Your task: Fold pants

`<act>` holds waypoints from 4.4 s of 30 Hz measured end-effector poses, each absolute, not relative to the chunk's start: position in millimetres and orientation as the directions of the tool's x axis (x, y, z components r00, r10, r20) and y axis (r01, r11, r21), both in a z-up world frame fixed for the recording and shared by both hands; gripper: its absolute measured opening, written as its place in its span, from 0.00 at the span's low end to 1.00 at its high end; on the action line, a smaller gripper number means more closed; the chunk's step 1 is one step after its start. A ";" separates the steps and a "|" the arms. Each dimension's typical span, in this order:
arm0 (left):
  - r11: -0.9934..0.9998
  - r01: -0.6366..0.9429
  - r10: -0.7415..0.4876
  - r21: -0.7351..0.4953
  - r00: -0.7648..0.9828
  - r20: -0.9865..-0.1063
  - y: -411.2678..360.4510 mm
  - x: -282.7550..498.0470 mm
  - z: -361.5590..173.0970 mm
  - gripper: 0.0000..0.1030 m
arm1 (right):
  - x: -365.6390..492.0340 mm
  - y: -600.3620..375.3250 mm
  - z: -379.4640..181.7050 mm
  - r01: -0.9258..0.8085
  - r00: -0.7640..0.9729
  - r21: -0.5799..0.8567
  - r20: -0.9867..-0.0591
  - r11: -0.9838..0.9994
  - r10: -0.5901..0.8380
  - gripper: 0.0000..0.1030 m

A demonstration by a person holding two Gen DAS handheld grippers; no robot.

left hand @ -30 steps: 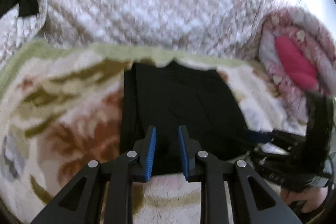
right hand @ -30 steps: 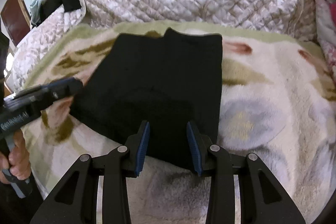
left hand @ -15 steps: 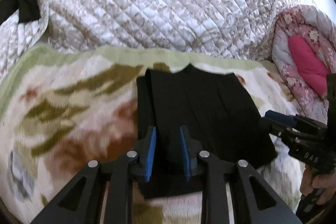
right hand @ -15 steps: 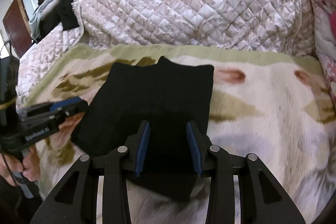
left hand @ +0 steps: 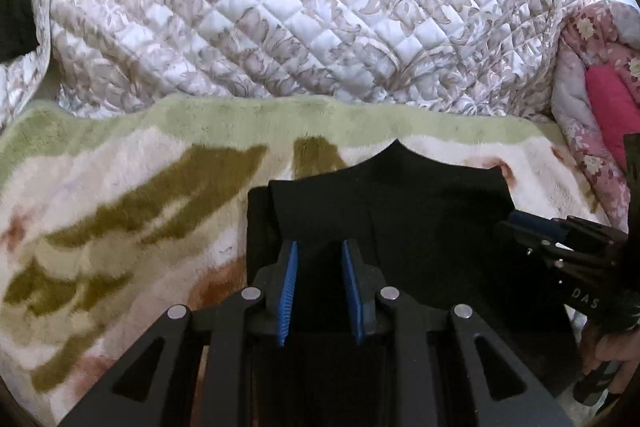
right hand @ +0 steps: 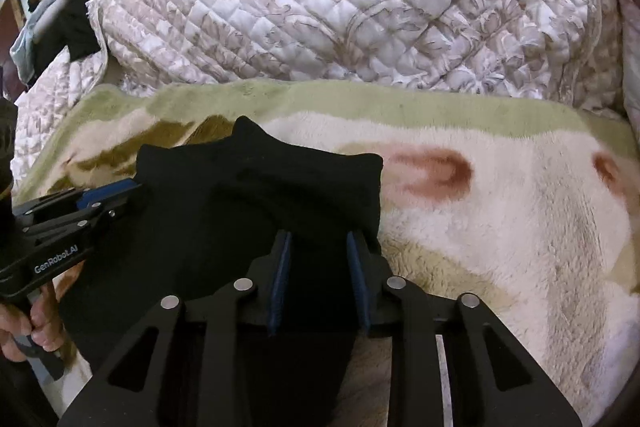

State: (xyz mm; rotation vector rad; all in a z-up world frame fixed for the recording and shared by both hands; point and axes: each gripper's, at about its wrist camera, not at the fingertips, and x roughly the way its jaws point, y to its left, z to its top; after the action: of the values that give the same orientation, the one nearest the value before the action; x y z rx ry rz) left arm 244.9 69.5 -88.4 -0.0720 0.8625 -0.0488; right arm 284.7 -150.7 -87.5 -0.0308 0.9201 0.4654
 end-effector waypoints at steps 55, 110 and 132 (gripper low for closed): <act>0.993 -0.036 -0.069 -0.109 0.575 -0.815 51.9 81.8 -88.1 0.26 | 113.7 -156.3 -65.1 -0.426 0.482 0.143 -0.799 0.893 0.358 0.50; 0.998 -0.022 -0.031 -0.054 0.577 -0.816 44.5 86.6 -99.3 0.46 | 120.0 -150.4 -87.7 -0.384 0.494 0.122 -0.810 0.915 0.315 0.59; 0.998 -0.036 -0.026 -0.056 0.568 -0.823 46.1 87.8 -99.8 0.47 | 120.1 -150.6 -88.1 -0.382 0.495 0.122 -0.810 0.916 0.315 0.59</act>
State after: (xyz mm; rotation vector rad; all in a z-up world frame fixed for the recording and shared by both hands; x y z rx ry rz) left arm 87.8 46.1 -99.8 -0.0690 0.9667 0.0059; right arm 120.1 -150.6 -88.1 -0.0768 0.9650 0.4227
